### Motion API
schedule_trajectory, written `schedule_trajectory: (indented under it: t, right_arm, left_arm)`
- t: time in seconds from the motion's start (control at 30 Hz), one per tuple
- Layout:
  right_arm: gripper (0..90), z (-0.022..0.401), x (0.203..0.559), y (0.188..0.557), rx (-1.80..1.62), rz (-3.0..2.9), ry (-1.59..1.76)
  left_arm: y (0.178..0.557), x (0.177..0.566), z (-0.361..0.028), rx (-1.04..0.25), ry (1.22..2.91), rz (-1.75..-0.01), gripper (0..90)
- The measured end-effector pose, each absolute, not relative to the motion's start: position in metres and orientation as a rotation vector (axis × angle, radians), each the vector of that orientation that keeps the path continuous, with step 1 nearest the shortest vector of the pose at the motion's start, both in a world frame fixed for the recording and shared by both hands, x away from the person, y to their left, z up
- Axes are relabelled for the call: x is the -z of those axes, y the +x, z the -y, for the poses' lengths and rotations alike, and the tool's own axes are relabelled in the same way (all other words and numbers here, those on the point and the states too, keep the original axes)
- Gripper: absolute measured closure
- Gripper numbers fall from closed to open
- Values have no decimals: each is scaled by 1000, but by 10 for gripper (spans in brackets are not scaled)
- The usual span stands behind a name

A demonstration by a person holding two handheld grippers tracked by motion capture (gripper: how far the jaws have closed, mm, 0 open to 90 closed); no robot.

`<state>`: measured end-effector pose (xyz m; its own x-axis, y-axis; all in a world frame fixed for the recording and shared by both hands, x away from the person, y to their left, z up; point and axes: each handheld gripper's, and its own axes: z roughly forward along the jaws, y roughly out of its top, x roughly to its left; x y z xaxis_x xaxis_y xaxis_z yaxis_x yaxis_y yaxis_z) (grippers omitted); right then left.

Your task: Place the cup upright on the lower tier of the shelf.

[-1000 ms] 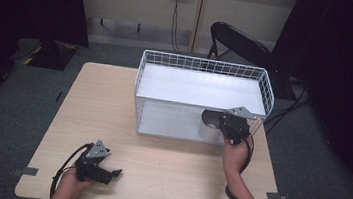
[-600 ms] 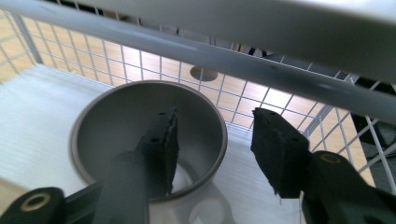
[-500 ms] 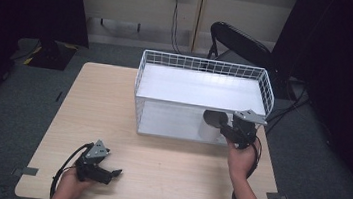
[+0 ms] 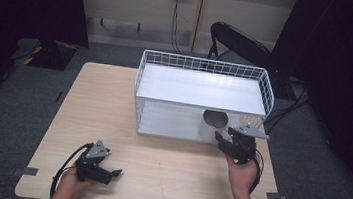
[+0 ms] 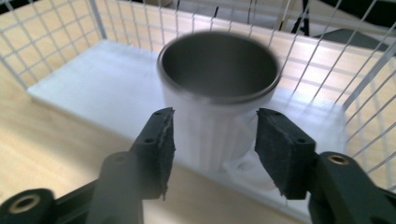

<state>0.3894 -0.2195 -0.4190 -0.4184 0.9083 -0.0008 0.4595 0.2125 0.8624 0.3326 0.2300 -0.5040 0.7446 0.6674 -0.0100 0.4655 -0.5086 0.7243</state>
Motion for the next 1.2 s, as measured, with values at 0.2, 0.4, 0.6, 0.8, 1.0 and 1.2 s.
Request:
schedule_trajectory:
  t: [0.2, 0.4, 0.6, 0.8, 1.0, 1.2]
  right_arm:
    - [525, 213, 431, 389, -1112, -2013, 1268]
    - [551, 205, 444, 398, -1090, -2016, 1299]
    - [564, 201, 454, 408, -1073, -1972, 1321]
    - [547, 197, 453, 421, -1051, -1950, 1318]
    - [494, 197, 451, 433, -1052, -1953, 1323]
    - [338, 200, 444, 424, -1109, -1998, 1266]
  left_arm:
    - [333, 504, -230, -350, 2201, -847, 100]
    - [333, 504, -230, -350, 2201, -847, 100]
    - [333, 504, -230, -350, 2201, -847, 100]
    - [333, 504, -230, -350, 2201, -847, 100]
    - [333, 504, -230, -350, 2201, -847, 100]
    - [333, 504, -230, -350, 2201, -847, 100]
